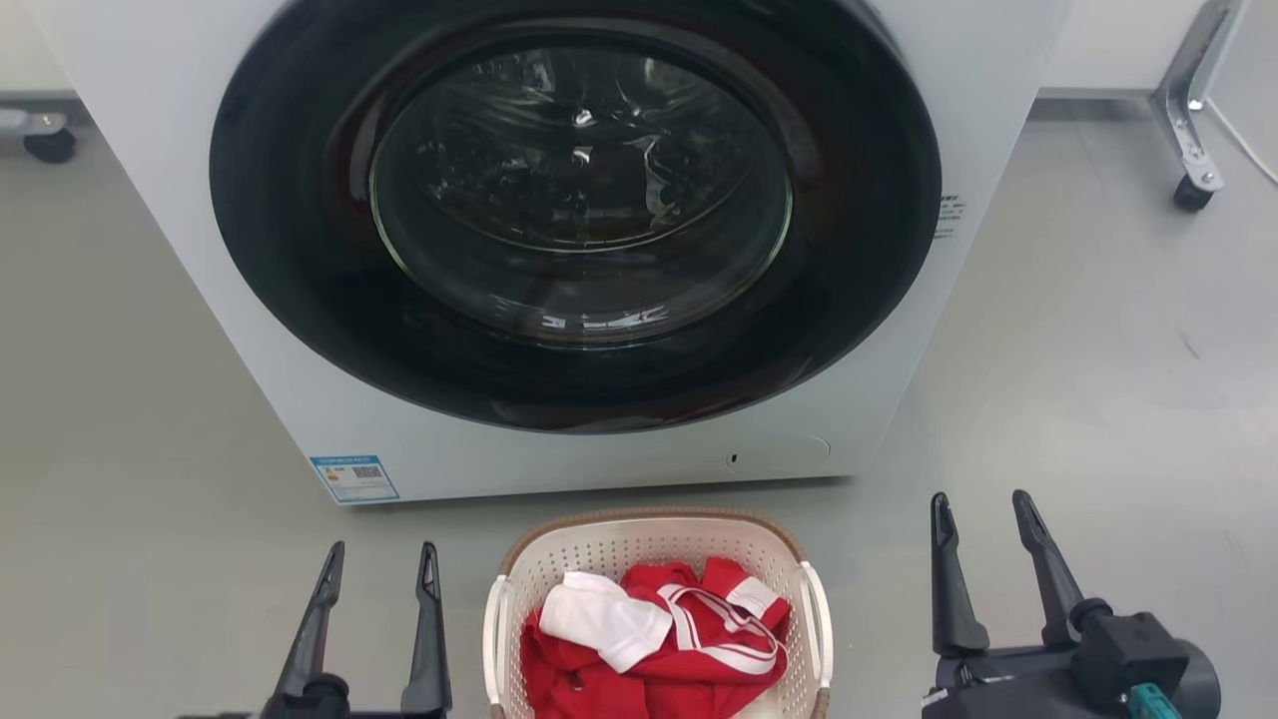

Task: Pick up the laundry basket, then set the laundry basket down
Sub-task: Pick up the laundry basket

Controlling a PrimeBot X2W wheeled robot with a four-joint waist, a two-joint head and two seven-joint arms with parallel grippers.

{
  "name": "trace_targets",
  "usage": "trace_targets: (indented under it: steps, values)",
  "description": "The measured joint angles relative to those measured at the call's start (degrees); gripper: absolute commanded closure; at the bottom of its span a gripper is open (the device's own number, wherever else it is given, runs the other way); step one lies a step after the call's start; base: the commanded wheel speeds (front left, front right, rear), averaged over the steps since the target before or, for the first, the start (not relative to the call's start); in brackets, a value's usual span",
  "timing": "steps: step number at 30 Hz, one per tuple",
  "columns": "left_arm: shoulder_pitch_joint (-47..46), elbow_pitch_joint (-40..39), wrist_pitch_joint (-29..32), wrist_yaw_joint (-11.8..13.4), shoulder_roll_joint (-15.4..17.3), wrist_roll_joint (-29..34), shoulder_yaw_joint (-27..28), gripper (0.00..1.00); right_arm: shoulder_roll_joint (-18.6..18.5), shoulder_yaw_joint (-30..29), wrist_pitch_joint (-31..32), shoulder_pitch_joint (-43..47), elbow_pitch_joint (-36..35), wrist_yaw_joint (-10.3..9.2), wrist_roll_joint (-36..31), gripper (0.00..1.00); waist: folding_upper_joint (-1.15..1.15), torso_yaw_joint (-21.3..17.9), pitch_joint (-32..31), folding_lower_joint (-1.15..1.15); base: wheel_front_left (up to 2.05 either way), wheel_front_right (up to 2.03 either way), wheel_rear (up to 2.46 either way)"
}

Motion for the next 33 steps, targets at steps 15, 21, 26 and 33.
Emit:
trace_targets:
  steps: [15, 21, 26, 33]
  values:
    - [-11.6, 9.0, 0.0, -1.2, -0.3, -1.4, -1.0, 0.0, -0.2, -3.3, -0.2, -9.8, 6.0, 2.61, 2.2, 0.0, 0.0, 0.6, 10.0, 0.01, 0.0, 0.0, 0.0]
    - [-16.9, 15.2, 0.0, -1.9, -0.5, -3.4, -1.7, 0.0, -0.7, -4.1, -0.2, -14.3, 10.8, 3.09, 2.4, 0.0, 0.01, 1.1, 14.9, 0.01, 0.0, 0.0, 0.0]
    - [-21.0, 20.2, 0.0, -2.5, -0.7, -4.0, -1.8, 0.0, -0.8, -4.2, -0.2, -17.9, 14.6, 3.25, 2.4, 0.0, 0.0, 1.6, 19.1, 0.01, 0.0, 0.0, 0.0]
    - [-25.5, 26.7, 0.4, -3.2, -1.0, -5.4, -2.8, 0.0, -0.8, -3.5, -0.2, -23.3, 19.5, 3.49, 2.2, 0.0, 0.01, 2.1, 25.1, 0.01, 0.0, 0.0, 0.0]
